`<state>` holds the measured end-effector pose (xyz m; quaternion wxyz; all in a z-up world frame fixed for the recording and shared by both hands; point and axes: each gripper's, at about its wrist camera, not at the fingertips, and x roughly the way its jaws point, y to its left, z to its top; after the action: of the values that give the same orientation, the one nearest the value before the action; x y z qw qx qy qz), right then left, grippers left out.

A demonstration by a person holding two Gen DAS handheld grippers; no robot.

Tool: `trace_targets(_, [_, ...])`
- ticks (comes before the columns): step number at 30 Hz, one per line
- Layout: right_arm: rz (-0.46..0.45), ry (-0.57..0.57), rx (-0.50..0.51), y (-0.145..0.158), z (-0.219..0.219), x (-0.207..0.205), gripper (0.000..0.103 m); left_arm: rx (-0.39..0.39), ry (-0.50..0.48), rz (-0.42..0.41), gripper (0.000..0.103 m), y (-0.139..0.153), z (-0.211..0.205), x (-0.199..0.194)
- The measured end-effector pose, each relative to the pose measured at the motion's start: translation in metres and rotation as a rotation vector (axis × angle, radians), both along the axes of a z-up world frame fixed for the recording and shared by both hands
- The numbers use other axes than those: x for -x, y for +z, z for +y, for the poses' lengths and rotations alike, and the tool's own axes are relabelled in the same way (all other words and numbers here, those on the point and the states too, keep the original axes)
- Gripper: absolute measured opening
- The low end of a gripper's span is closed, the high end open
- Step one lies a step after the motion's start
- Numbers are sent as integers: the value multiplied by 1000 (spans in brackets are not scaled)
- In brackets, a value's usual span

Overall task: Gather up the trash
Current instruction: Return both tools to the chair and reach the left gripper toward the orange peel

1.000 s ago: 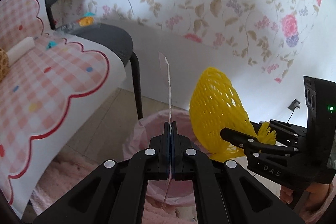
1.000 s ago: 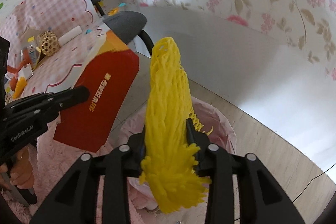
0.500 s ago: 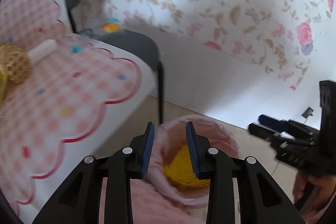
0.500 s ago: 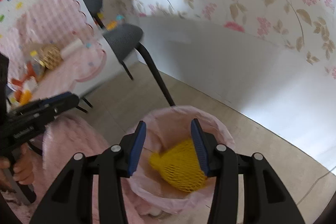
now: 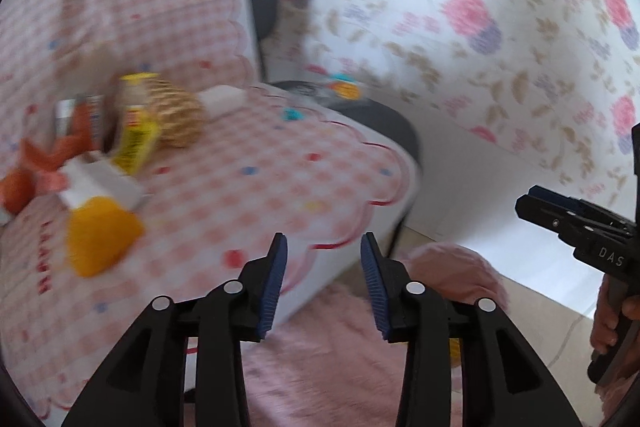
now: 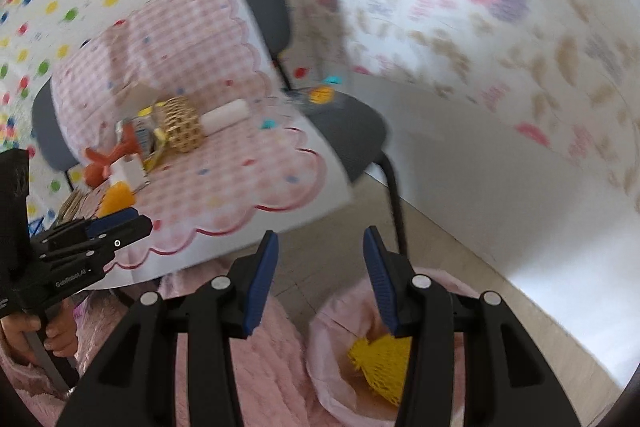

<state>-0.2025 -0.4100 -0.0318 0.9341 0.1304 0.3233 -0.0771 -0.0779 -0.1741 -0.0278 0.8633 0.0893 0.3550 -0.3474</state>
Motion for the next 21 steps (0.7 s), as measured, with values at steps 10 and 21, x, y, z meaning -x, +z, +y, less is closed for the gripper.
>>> trace_targets(10, [15,200,52,12,55,-83,45,-26,273,-16,52,9,86,-39])
trace_targets(21, [13,350,102,10,99,-142,53,-9,377,53,64,-12,135,-80])
